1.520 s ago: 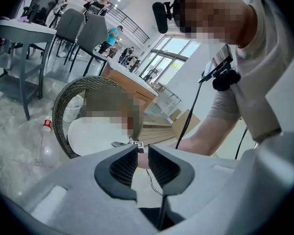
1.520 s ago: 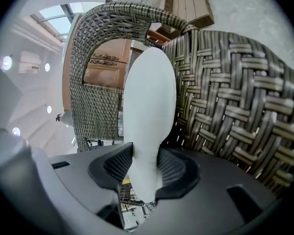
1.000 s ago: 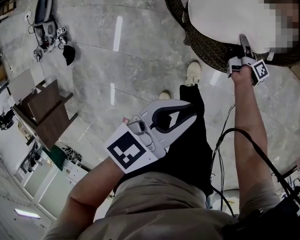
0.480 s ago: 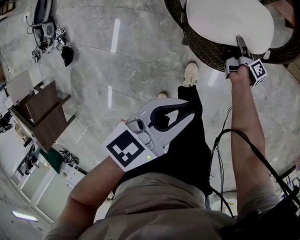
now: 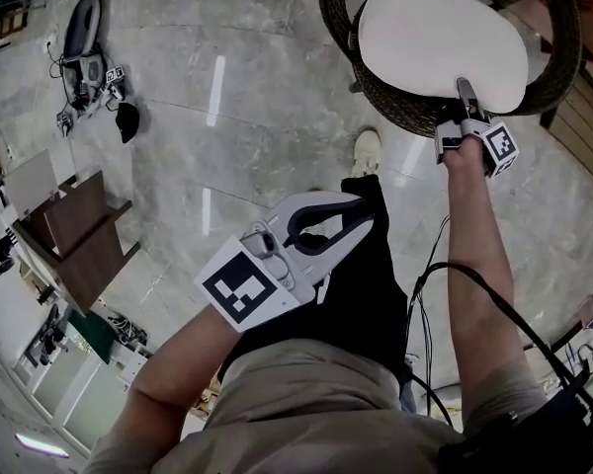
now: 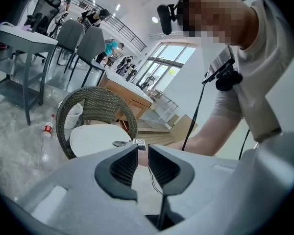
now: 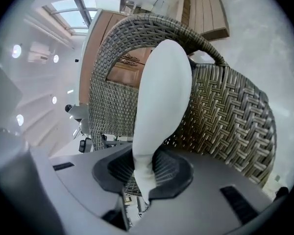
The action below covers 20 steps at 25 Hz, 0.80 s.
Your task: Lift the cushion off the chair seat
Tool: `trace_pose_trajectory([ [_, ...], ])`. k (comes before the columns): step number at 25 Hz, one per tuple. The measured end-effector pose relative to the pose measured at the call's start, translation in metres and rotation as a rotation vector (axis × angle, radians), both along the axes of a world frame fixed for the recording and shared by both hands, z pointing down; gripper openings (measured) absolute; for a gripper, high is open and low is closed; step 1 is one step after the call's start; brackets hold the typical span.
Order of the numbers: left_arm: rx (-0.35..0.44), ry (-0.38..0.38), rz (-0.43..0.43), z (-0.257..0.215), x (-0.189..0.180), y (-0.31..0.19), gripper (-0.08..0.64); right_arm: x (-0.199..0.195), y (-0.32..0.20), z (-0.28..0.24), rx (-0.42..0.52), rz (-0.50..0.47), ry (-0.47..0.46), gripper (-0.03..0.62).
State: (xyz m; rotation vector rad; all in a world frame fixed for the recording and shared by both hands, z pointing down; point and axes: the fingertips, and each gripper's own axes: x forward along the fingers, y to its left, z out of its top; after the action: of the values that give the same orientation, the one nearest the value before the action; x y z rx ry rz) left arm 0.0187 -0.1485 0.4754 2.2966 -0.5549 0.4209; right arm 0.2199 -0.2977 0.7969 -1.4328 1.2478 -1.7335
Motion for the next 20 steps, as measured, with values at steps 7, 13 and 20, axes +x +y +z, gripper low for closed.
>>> trace_pose_trajectory([
  [7, 0.041, 0.034, 0.026, -0.034, -0.015, 0.025, 0.051, -0.015, 0.036, -0.055, 0.036, -0.014, 0.016, 0.080],
  [13, 0.106, 0.049, 0.077, -0.061, -0.032, 0.048, 0.051, -0.022, 0.064, -0.121, 0.095, -0.039, 0.035, 0.078],
  [20, 0.187, 0.049, 0.107, -0.101, -0.070, 0.086, 0.049, -0.030, 0.119, -0.215, 0.169, -0.018, 0.035, 0.078],
])
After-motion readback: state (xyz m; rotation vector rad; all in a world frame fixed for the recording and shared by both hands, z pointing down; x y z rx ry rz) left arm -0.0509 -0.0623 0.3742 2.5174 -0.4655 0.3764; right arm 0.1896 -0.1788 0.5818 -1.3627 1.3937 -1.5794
